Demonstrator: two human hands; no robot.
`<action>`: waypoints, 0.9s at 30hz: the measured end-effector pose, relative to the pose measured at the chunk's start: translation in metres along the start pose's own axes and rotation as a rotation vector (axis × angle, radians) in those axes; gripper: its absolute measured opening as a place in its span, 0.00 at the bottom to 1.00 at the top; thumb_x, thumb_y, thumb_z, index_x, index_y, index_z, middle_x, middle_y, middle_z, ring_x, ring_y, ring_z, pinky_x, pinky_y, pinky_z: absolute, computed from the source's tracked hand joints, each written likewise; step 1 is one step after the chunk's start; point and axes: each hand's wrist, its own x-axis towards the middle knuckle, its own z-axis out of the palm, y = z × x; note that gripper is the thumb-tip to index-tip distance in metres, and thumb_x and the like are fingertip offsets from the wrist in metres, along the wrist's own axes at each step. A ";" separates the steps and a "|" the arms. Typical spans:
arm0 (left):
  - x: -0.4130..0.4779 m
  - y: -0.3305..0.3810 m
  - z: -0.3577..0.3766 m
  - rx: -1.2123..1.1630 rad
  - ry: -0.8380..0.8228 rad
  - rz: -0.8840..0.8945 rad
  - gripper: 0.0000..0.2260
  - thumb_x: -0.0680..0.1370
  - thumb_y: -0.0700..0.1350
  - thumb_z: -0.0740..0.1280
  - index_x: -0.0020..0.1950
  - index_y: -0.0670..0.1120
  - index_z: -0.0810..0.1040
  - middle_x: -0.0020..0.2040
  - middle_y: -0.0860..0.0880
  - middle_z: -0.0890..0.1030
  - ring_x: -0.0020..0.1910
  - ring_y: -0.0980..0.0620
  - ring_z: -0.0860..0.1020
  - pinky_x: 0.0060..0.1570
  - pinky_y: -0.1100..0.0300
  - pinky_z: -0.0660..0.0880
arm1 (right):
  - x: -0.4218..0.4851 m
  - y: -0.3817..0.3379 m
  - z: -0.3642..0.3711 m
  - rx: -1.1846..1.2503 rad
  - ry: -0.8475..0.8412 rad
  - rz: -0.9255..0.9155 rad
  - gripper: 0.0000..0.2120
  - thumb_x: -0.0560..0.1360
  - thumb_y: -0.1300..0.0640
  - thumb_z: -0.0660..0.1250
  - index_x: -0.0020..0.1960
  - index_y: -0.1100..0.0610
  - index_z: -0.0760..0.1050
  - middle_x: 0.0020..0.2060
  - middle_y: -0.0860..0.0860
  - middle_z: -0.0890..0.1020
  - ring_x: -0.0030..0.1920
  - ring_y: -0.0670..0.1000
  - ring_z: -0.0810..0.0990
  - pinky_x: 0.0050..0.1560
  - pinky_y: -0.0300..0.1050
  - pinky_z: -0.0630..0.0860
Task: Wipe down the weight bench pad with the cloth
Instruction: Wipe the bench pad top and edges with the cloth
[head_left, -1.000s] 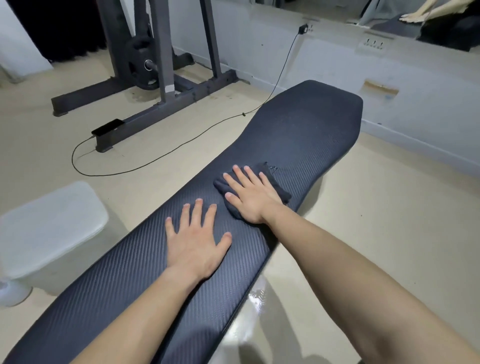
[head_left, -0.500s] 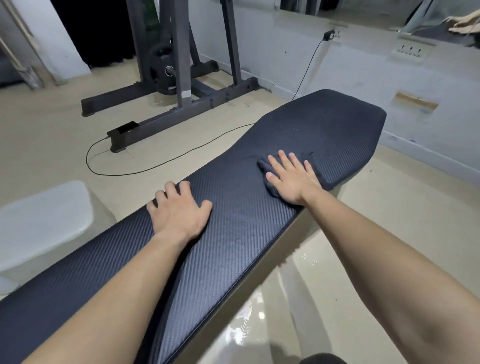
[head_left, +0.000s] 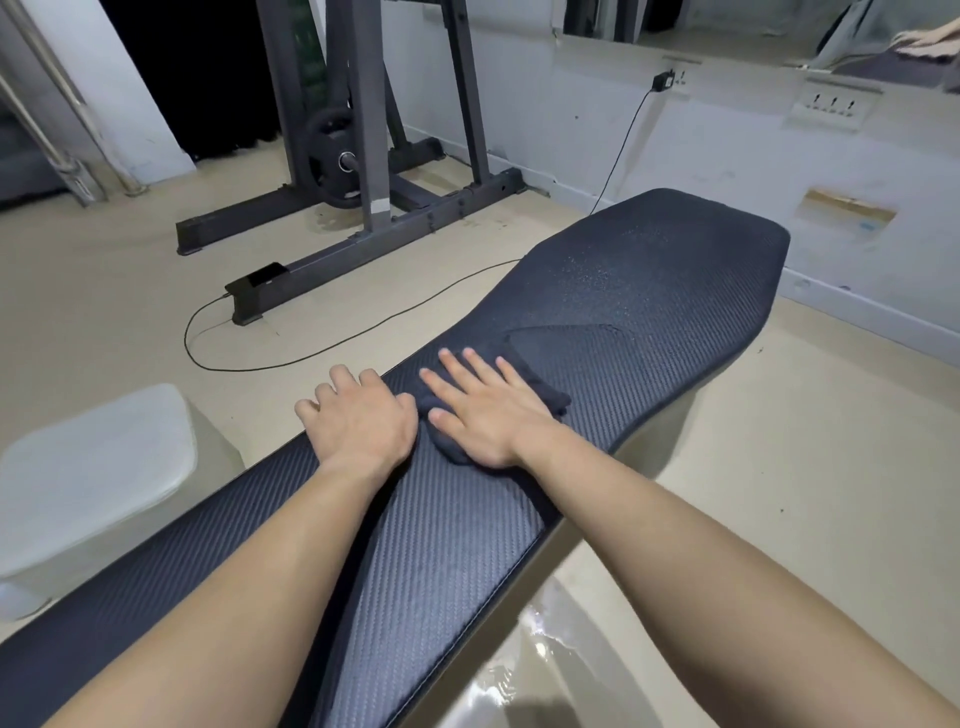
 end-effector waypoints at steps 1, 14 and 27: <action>0.003 0.006 0.001 -0.016 -0.006 -0.007 0.22 0.78 0.54 0.54 0.64 0.43 0.74 0.62 0.42 0.74 0.61 0.40 0.73 0.59 0.45 0.64 | 0.014 0.008 -0.004 0.007 -0.002 0.014 0.28 0.83 0.39 0.42 0.81 0.43 0.41 0.80 0.47 0.40 0.80 0.51 0.37 0.77 0.57 0.37; 0.033 0.055 0.017 -0.141 -0.126 -0.053 0.27 0.78 0.58 0.47 0.68 0.43 0.67 0.67 0.41 0.72 0.67 0.40 0.68 0.67 0.44 0.60 | 0.043 0.189 -0.042 0.058 0.007 0.378 0.28 0.83 0.39 0.41 0.81 0.43 0.41 0.80 0.46 0.40 0.80 0.51 0.38 0.77 0.57 0.38; 0.026 0.067 0.006 -0.170 -0.090 -0.147 0.28 0.78 0.57 0.51 0.69 0.39 0.69 0.68 0.38 0.72 0.67 0.38 0.69 0.67 0.44 0.61 | -0.081 0.118 -0.004 0.019 0.012 0.192 0.29 0.83 0.39 0.41 0.81 0.43 0.39 0.80 0.46 0.37 0.79 0.52 0.35 0.77 0.56 0.37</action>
